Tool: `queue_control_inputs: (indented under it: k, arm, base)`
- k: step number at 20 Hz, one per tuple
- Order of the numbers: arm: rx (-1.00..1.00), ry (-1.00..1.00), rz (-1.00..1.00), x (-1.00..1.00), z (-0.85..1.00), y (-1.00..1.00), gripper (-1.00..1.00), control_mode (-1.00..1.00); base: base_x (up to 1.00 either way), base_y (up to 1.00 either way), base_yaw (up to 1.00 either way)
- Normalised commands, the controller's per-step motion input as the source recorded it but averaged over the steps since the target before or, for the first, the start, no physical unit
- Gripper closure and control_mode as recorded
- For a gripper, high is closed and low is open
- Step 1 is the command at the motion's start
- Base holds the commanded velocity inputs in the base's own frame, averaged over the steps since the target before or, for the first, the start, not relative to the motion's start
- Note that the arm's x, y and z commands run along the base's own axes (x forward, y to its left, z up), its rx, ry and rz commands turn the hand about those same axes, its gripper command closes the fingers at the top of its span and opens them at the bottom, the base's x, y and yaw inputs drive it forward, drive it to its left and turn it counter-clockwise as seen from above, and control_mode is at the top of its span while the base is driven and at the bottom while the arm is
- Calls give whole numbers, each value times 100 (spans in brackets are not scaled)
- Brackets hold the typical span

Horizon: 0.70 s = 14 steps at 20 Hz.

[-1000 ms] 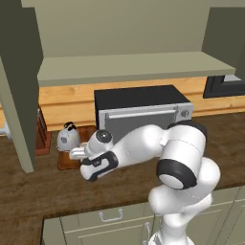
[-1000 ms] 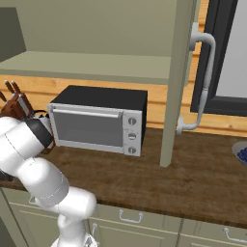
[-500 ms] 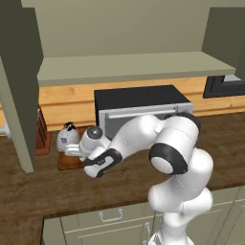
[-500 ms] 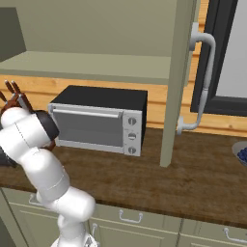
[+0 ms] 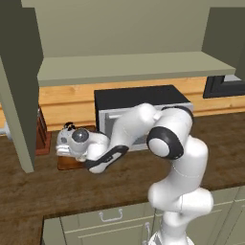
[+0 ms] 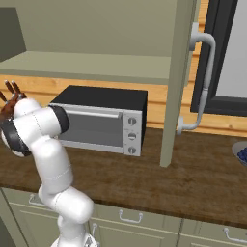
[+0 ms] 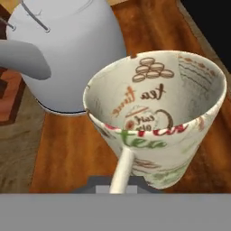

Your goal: Pick the kettle from the counter and place it on the tray. Then pick the mug from the cabinet and place it on the tray. Then close the cabinet doors.

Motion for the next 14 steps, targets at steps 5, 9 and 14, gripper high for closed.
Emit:
queue_control_inputs:
  k: [5,9,14]
  arm:
    - [-1,0,-14,0,-10,13,-100,-100]
    - [0,1,-18,-1,0,0,-100,-100]
    - [0,5,-18,0,15,0,-100,-100]
  base:
    - [0,0,0]
    - [0,0,0]
    - [0,0,0]
